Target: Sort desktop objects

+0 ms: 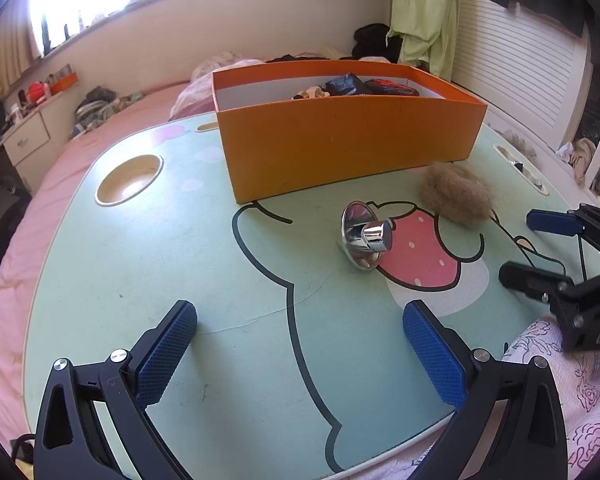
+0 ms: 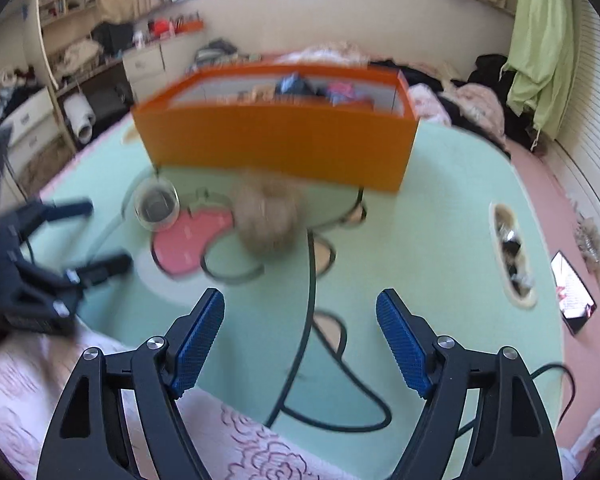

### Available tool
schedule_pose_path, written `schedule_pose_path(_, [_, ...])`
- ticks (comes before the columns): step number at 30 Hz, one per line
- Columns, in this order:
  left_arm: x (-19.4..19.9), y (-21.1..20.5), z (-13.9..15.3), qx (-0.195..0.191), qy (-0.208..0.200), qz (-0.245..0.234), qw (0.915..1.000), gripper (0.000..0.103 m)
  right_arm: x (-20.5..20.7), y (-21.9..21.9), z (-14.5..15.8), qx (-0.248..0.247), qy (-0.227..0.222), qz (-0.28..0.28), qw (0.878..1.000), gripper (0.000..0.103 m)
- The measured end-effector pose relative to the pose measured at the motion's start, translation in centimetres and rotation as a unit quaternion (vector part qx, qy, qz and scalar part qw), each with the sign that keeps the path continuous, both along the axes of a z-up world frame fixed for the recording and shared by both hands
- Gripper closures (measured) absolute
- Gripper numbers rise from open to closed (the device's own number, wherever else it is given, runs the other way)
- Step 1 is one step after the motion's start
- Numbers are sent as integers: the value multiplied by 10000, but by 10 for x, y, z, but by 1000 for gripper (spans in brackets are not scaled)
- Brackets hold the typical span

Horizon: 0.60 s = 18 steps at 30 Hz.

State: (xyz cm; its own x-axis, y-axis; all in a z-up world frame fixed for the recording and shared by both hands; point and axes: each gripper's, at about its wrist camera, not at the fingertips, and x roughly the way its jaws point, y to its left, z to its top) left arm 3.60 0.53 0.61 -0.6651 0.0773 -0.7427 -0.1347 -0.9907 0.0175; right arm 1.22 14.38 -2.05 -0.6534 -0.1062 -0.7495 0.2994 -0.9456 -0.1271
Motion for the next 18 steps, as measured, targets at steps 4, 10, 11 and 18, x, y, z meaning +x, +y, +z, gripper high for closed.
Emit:
schedule_pose_path(4, [0,-1,0,-3,0,-1,10000,0,0,-3,-4,39,11,101,9999,2])
schedule_pose_path(10, [1,-2,0,-1,3,-2,10000,0,0,-2,-6,38,47,128,9999,0])
schedule_pose_path(11, [1,-2,0,-1,3,-2,10000,0,0,-2,-6,37,48,129,9999,0])
schedule_pose_path(18, [1,-2,0,0,4,-2,10000,0,1,-2,-7,40,58,133,9999,0])
